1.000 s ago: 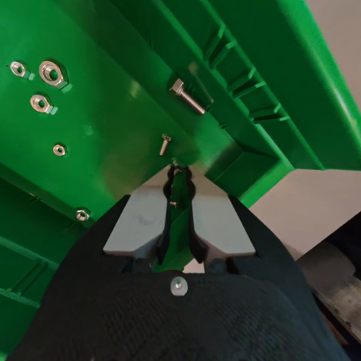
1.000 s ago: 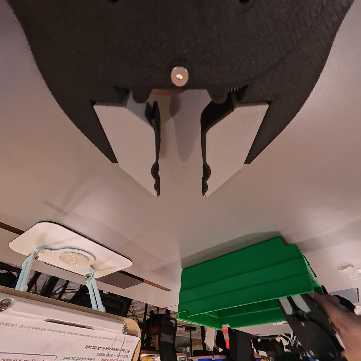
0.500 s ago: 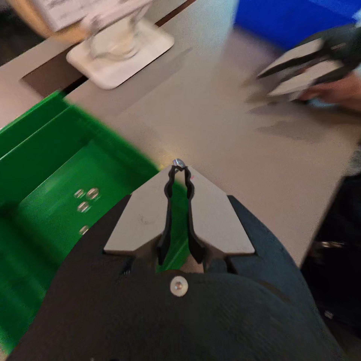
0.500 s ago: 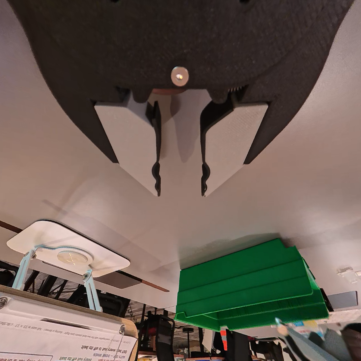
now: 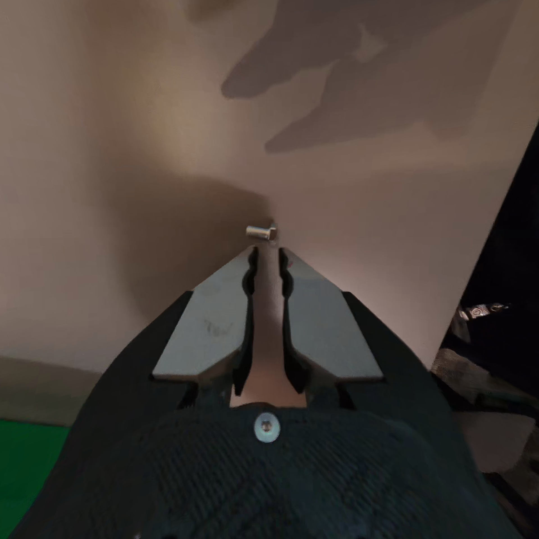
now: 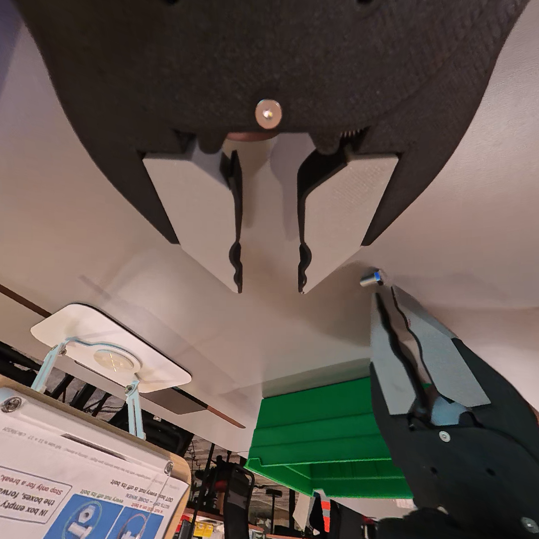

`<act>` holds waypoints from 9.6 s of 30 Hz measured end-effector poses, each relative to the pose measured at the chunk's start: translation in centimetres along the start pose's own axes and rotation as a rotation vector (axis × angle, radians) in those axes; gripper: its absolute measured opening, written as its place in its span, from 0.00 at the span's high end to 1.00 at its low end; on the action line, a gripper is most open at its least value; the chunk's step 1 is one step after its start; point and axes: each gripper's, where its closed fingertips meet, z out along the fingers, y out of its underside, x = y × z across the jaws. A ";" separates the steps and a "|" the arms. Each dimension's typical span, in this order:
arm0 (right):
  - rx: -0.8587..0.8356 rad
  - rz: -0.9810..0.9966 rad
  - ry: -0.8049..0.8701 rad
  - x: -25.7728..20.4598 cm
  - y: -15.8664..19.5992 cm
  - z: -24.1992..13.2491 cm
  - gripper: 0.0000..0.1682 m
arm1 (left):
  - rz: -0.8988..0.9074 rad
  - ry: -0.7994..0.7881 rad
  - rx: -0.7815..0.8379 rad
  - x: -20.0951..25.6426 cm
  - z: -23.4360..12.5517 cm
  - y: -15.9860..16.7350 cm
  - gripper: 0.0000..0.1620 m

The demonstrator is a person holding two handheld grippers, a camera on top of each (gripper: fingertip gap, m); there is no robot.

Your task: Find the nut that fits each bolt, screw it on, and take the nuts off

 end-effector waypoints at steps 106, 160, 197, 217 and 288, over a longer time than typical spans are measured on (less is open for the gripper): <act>0.080 0.036 0.078 3.7 -1.1 -1.0 0.74 | -0.544 -0.771 0.794 -19.4 -20.8 13.6 0.70; 0.019 -0.008 0.112 5.0 0.9 0.1 0.82 | -0.603 -0.831 0.921 -20.5 -22.0 14.6 0.66; -0.033 -0.025 0.064 3.8 1.5 0.8 0.83 | -0.617 -0.749 0.796 -21.1 -18.4 14.5 0.65; -0.047 -0.056 0.069 3.3 1.7 0.7 0.84 | -0.568 -0.546 0.498 -23.4 -15.4 15.3 0.73; 0.003 -0.119 -0.013 1.6 0.9 1.1 0.85 | -0.699 -0.452 0.149 -25.1 -9.7 19.4 0.92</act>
